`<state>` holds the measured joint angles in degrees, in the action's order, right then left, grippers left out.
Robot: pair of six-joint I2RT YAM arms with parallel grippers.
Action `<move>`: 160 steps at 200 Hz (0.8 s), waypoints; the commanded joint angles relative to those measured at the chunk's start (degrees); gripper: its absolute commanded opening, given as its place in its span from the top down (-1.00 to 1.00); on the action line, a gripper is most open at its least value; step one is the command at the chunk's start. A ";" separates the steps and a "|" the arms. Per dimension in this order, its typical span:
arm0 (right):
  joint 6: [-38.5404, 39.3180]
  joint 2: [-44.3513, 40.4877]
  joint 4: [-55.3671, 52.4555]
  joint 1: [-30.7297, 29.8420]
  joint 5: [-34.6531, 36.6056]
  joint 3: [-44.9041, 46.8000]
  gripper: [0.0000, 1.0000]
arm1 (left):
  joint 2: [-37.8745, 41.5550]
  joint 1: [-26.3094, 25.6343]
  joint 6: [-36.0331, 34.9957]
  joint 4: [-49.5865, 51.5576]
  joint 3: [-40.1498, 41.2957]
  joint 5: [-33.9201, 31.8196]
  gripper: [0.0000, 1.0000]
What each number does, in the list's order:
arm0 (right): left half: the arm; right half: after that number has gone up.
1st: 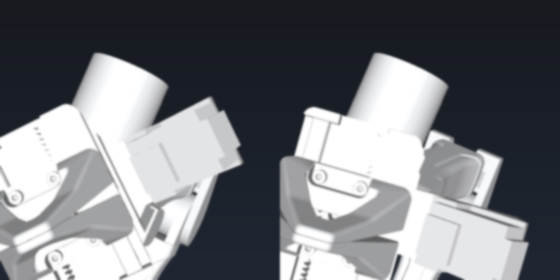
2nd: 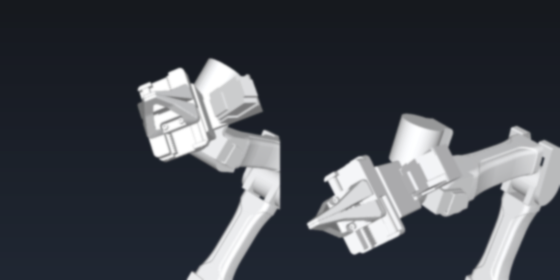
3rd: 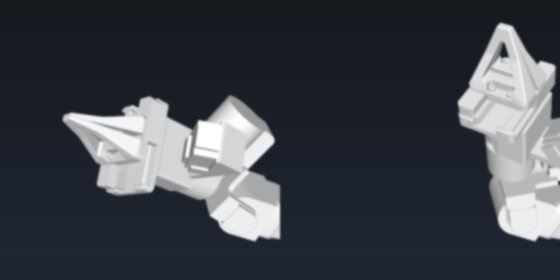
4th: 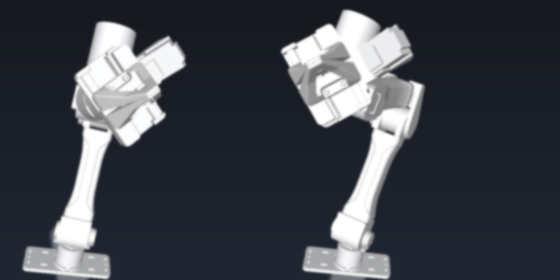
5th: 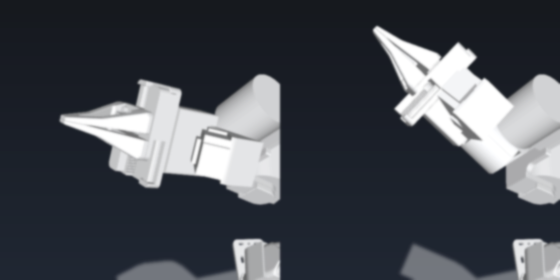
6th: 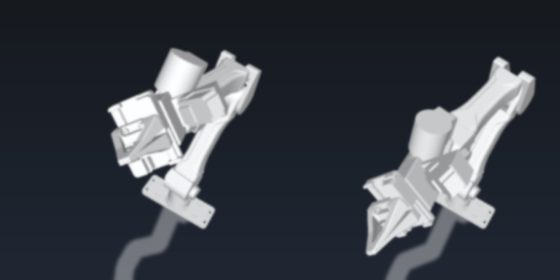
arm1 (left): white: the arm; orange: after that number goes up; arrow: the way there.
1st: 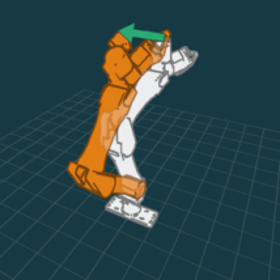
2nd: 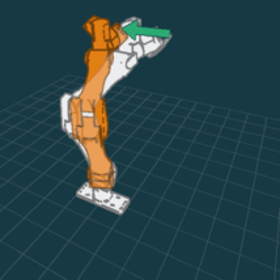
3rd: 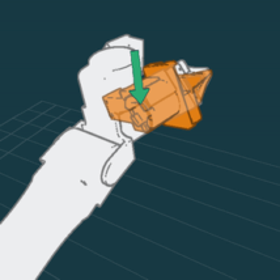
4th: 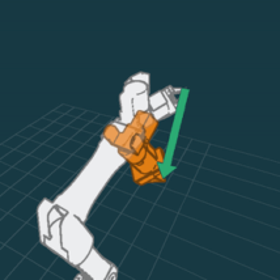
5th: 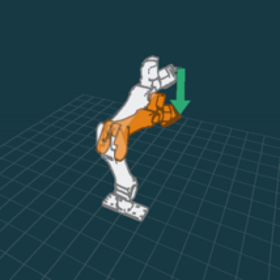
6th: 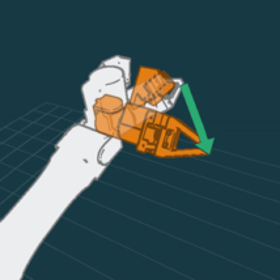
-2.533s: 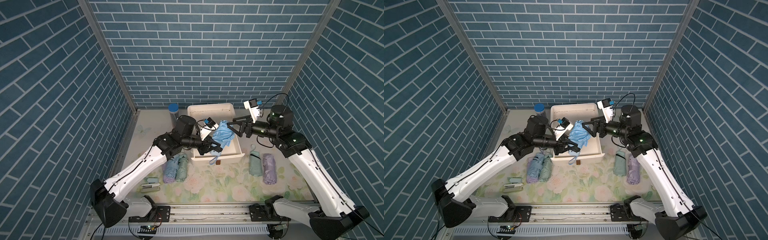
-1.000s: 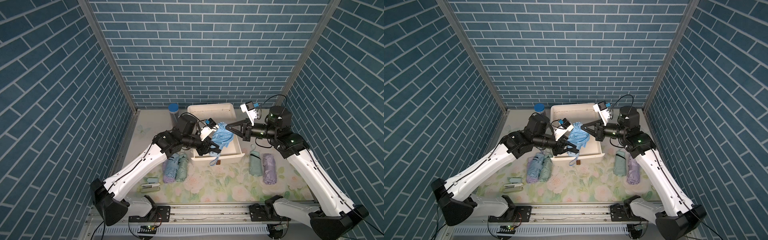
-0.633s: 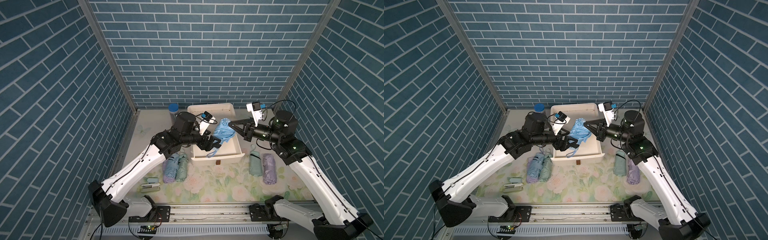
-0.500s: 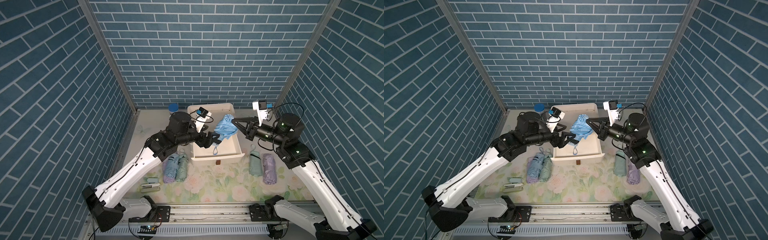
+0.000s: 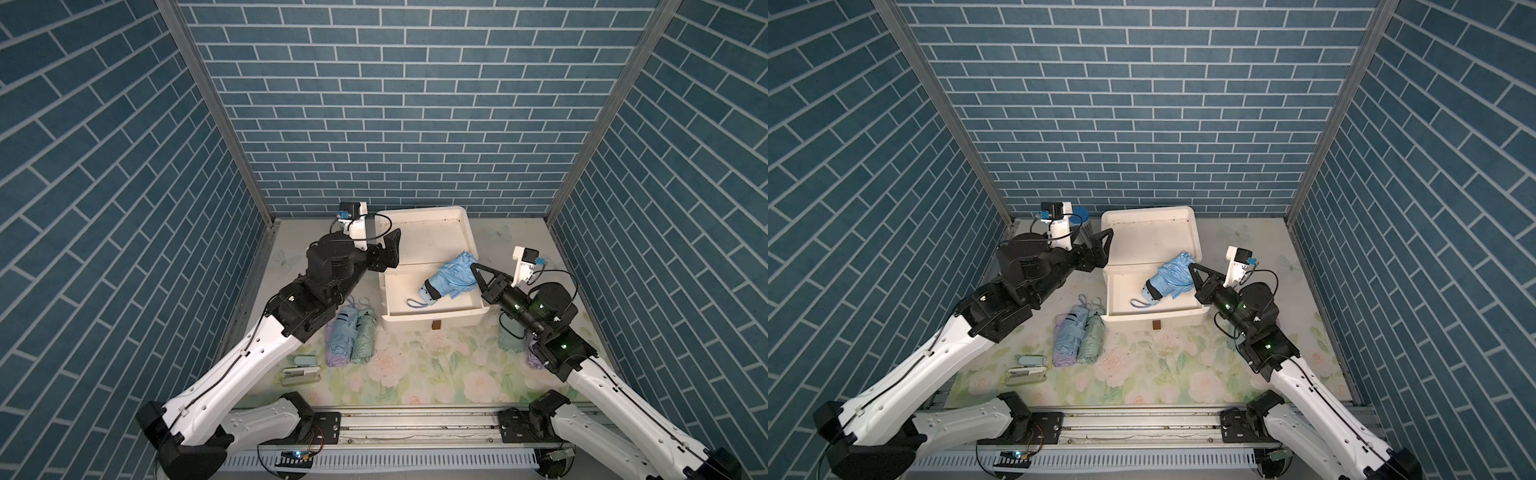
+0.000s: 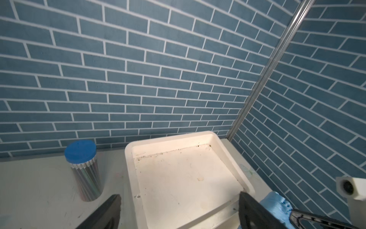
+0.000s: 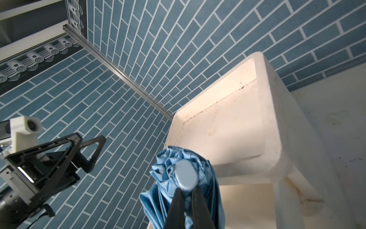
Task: Place the umbrella in the drawer by color
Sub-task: Place the umbrella in the drawer.
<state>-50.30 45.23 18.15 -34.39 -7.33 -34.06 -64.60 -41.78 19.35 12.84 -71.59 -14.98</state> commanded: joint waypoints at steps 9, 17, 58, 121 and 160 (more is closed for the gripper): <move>-2.78 -1.78 9.60 -7.13 11.63 0.89 1.00 | -2.50 1.50 4.66 1.31 2.35 -4.16 -0.90; -2.93 -1.98 8.39 -8.67 13.40 1.67 1.00 | -3.60 2.14 5.61 1.93 2.56 -3.58 -0.89; -2.24 -0.35 -3.73 -13.60 20.09 -0.74 0.21 | -3.85 5.76 7.63 -1.84 6.42 4.24 -0.82; 5.02 13.05 -39.99 -13.62 25.08 -23.04 -0.63 | -3.69 6.21 6.30 -2.85 5.85 7.69 -0.75; 13.07 21.54 -52.05 -13.63 23.87 -34.41 -0.01 | -1.98 6.44 5.74 -1.62 6.38 4.06 -0.70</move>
<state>-44.62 63.05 -20.97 -47.75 16.01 -63.35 -68.45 -35.86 25.96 11.25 -64.99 -8.73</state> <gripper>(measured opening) 0.645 0.862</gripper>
